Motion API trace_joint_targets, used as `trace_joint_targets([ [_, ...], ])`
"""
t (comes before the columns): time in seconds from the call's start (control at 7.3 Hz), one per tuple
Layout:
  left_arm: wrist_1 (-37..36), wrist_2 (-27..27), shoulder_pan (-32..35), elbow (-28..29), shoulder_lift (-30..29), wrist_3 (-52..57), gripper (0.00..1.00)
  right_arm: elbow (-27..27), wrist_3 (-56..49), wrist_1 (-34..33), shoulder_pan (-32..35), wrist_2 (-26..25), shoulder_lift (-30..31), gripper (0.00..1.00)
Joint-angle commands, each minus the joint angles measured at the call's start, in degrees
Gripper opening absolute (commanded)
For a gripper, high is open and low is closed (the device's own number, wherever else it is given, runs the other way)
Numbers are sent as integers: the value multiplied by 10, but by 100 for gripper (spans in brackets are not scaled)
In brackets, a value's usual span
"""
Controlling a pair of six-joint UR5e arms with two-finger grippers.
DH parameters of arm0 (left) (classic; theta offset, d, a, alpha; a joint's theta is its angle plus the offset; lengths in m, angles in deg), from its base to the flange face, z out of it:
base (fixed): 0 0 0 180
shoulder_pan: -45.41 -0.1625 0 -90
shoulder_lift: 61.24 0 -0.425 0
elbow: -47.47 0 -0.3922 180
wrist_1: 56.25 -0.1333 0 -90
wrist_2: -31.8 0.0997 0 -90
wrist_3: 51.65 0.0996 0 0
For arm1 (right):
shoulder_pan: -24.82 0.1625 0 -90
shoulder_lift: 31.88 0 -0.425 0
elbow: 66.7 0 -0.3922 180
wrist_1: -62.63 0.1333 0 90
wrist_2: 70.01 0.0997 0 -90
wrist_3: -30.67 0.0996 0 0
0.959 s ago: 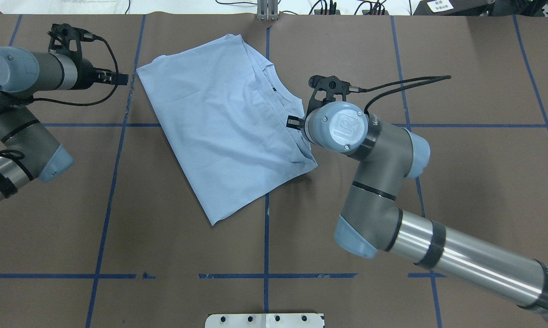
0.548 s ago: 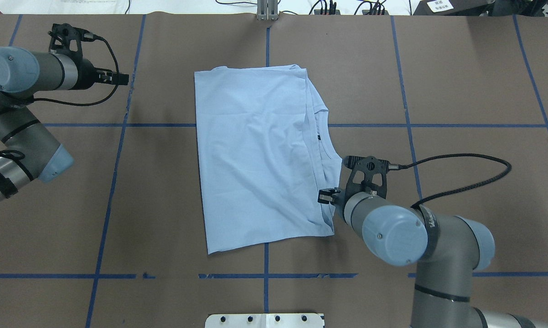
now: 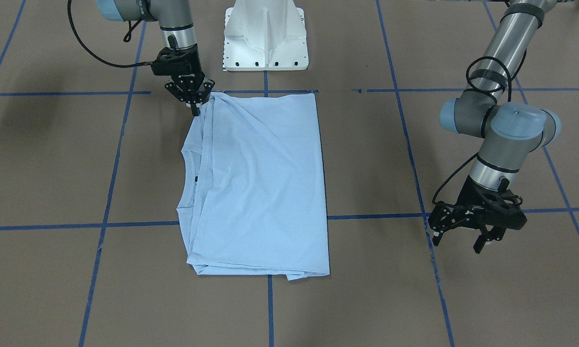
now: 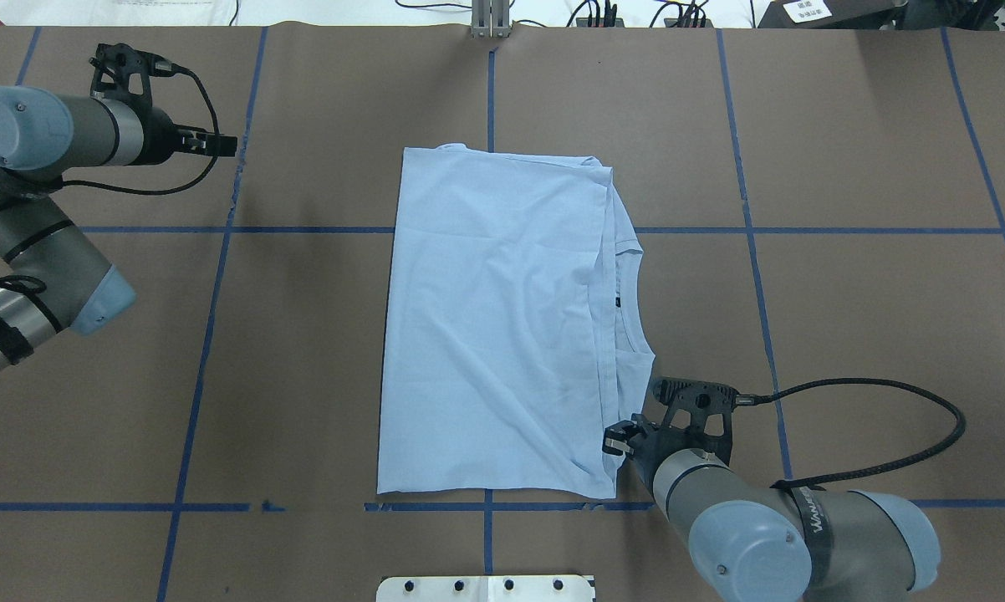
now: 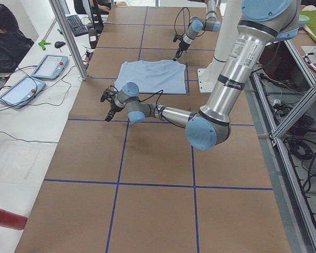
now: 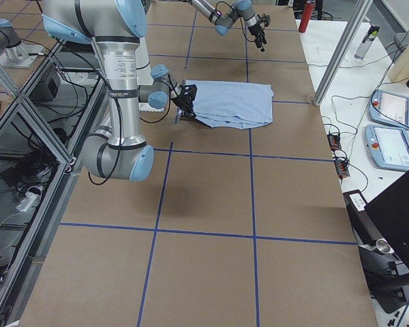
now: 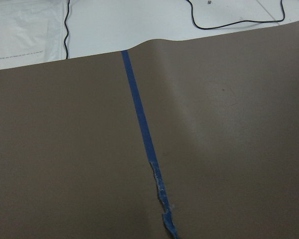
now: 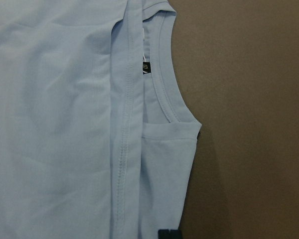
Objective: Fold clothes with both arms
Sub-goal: 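Drag the collar toward the robot with the right gripper, squaring the shirt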
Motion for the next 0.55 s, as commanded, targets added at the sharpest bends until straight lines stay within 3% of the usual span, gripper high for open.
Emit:
trace_joint_targets([
  [0.0, 0, 0, 0, -1, 0, 0, 100, -20, 0, 3, -10, -11, 25, 68],
  [0.14, 3, 0, 0, -1, 0, -1, 100, -30, -4, 4, -11, -4, 17, 100],
  [0.41, 7, 0, 0, 0, 0, -1, 100, -56, -51, 7, -3, 23, 8, 100],
])
